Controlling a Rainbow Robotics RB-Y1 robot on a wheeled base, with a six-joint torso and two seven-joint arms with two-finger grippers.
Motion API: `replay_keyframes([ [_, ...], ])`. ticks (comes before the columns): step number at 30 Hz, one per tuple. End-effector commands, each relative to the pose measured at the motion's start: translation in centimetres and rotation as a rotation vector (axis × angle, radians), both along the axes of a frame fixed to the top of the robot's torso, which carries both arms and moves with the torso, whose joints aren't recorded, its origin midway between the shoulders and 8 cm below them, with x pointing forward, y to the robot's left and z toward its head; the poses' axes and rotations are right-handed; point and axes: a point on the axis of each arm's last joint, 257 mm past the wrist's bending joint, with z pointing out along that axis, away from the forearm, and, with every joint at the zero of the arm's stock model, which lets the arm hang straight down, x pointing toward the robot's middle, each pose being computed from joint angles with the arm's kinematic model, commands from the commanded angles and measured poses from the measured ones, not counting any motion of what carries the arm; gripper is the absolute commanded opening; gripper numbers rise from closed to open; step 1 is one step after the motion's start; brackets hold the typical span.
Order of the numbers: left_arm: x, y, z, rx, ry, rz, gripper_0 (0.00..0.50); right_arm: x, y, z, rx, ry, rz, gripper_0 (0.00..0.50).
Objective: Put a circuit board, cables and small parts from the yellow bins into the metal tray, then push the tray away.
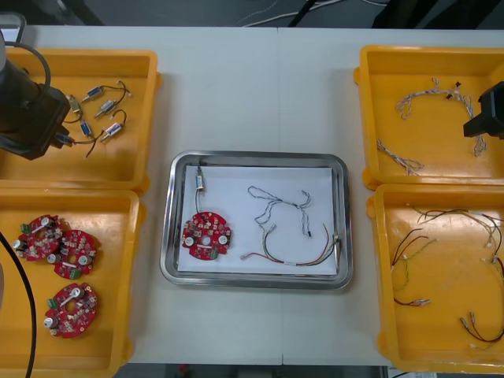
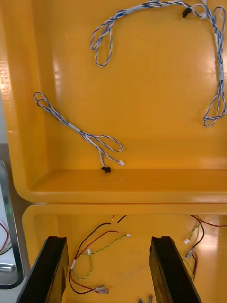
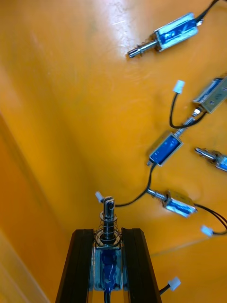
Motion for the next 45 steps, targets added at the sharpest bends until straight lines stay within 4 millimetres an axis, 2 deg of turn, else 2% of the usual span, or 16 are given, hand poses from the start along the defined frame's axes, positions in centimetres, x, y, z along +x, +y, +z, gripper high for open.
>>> replay_keyframes([
  [1, -0.3, 1.3, 6.8, 0.111, -0.108, -0.095, 0.000, -0.8, -3.3, 0.7, -0.029, -0.002, -0.069, 0.500],
  [5, -0.8, 1.2, 8.8, 0.185, -0.139, -0.169, 0.000, -1.4, -4.5, 0.2, -0.019, 0.006, -0.094, 0.500],
  [10, -1.0, 0.0, 11.1, 0.296, -0.198, -0.316, 0.000, -2.8, -5.6, -1.0, -0.022, 0.023, -0.107, 0.500],
  [14, -1.5, -1.7, 11.4, 0.373, -0.219, -0.450, 0.000, -4.1, -6.0, -1.9, -0.030, 0.031, -0.108, 0.500],
  [18, -2.6, -3.1, 10.9, 0.417, -0.231, -0.564, 0.000, -4.9, -6.0, -2.7, -0.033, 0.046, -0.107, 0.500],
  [23, -4.0, -5.8, 9.7, 0.450, -0.236, -0.733, 0.000, -5.9, -6.1, -4.0, -0.034, 0.074, -0.108, 0.500],
  [29, -4.8, -8.2, 8.4, 0.501, -0.220, -0.866, 0.000, -6.6, -6.0, -4.9, -0.030, 0.095, -0.103, 0.500],
  [33, -5.1, -9.7, 6.8, 0.508, -0.188, -0.916, 0.000, -7.0, -5.8, -5.4, -0.030, 0.102, -0.103, 0.500],
  [40, -5.0, -14.5, 3.8, 0.497, -0.147, -0.947, 0.000, -7.3, -5.7, -5.7, -0.030, 0.108, -0.102, 0.500],
  [45, -5.3, -20.0, 2.2, 0.437, -0.137, -0.983, 0.000, -7.3, -5.7, -5.7, -0.029, 0.108, -0.102, 0.500],
])
